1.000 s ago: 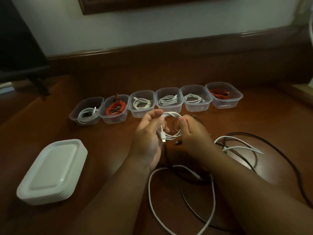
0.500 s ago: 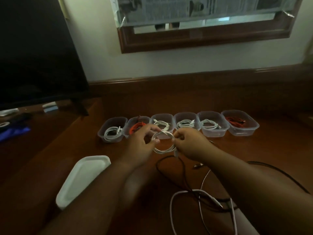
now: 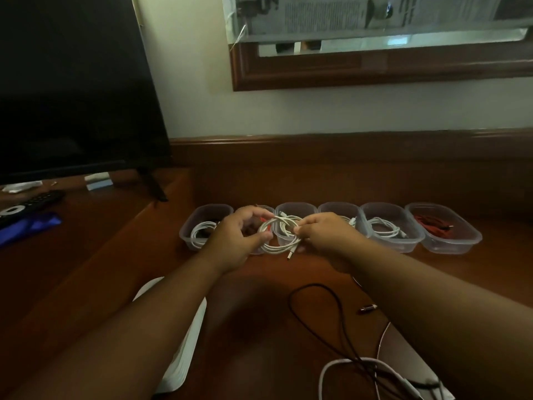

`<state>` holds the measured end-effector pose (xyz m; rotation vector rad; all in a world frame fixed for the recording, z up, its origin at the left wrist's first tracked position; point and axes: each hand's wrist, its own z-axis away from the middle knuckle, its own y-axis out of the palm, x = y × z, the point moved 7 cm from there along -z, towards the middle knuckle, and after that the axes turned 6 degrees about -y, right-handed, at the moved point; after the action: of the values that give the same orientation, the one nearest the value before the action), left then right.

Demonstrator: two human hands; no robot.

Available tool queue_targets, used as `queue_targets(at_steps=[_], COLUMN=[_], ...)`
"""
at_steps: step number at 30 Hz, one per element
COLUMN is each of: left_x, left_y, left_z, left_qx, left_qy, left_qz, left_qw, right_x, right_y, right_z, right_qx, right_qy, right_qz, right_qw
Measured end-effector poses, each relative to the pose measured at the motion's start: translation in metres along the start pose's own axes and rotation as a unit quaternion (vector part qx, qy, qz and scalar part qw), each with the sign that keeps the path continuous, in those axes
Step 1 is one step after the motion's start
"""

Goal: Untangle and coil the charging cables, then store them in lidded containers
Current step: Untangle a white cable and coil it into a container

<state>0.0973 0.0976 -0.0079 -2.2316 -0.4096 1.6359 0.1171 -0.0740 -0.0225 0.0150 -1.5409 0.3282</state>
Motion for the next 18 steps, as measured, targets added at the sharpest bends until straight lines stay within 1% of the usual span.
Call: queue_targets(at_steps=[3,5,6,8,10,12,14,18], left_x=[0.009,0.014,0.016,0.023,0.030,0.030,0.025,0.010], left_y=[0.007,0.014,0.019,0.030,0.040,0.046,0.049,0.057], left_z=[-0.007,-0.010,-0.010,-0.009,-0.007,-0.007,-0.008,-0.012], left_qx=[0.019,0.047,0.064,0.095,0.120,0.125,0.111,0.065], left_qy=[-0.029,-0.063,-0.080,-0.101,-0.106,-0.095,-0.068,-0.023], left_qz=[0.034,0.064,0.069,0.041,-0.007,-0.064,-0.114,-0.171], left_qw=[0.999,0.995,0.992,0.989,0.987,0.985,0.985,0.983], right_x=[-0.011,-0.017,-0.019,-0.022,-0.022,-0.022,-0.023,-0.029], right_y=[-0.004,-0.009,-0.012,-0.017,-0.023,-0.028,-0.036,-0.057], right_z=[-0.002,-0.003,-0.004,-0.004,-0.003,0.000,0.003,0.010], right_qx=[-0.010,-0.006,0.004,0.034,0.053,0.060,0.054,0.030], right_qy=[0.048,0.058,0.058,0.045,0.015,-0.014,-0.024,-0.027], right_qz=[-0.075,-0.073,-0.049,0.044,0.162,0.242,0.263,0.260], right_qw=[0.996,0.996,0.997,0.997,0.985,0.968,0.963,0.965])
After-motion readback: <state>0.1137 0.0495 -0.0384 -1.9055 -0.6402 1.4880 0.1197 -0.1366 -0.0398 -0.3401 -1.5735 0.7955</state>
